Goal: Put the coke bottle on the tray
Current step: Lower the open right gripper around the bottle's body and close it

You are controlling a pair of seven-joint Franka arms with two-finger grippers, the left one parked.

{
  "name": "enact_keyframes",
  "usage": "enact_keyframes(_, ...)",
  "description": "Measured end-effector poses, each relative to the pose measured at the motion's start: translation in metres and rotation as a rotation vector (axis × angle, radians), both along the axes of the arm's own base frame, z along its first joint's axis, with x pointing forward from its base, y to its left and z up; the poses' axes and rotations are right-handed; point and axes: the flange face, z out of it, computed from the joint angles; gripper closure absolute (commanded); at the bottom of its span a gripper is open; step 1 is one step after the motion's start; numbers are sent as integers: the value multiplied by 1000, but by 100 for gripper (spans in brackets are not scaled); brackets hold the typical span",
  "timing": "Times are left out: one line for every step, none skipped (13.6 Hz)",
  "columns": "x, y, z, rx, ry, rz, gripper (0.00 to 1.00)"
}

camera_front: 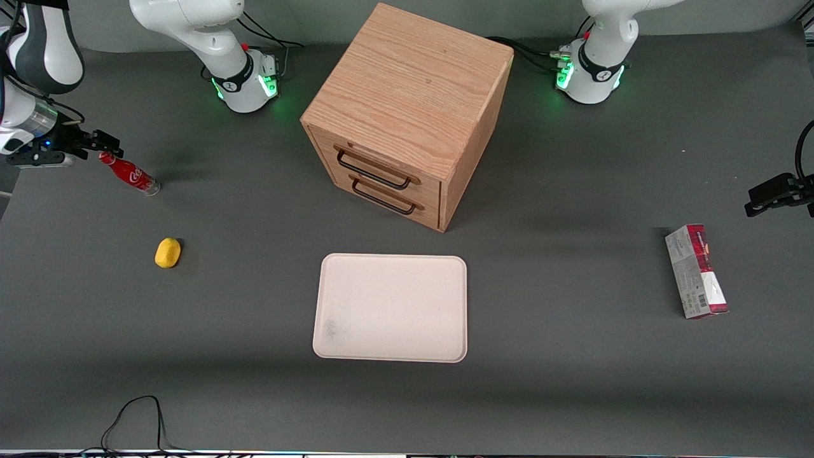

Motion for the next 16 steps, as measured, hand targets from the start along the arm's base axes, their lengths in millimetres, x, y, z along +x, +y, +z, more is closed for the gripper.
enact_keyframes(-1, 1, -2, 0, -4, 2, 0)
enact_keyframes(-1, 0, -4, 0, -11, 6, 0)
enact_keyframes(-1, -1, -5, -1, -14, 11, 0)
enact_keyframes(-1, -3, -6, -2, -19, 13, 0)
enact_keyframes(-2, -5, -8, -1, -19, 15, 0)
enact_keyframes(-4, -6, -11, -1, -24, 20, 0)
enact_keyframes(-5, -6, -14, -1, -28, 25, 0)
enact_keyframes(-6, -7, -17, -1, -26, 28, 1)
enact_keyframes(-6, -7, -20, -2, -24, 29, 4)
enact_keyframes(-6, -7, -22, -4, -26, 29, 9)
enact_keyframes(-6, -7, -23, -4, -23, 29, 19)
enact_keyframes(-7, -7, -25, -4, -20, 28, 34)
enact_keyframes(-7, -8, -25, -3, -18, 30, 47)
enact_keyframes(-7, -8, -26, -3, -17, 34, 58)
enact_keyframes(-7, -8, -26, -4, -17, 38, 68)
enact_keyframes(-7, -8, -27, -5, -17, 40, 75)
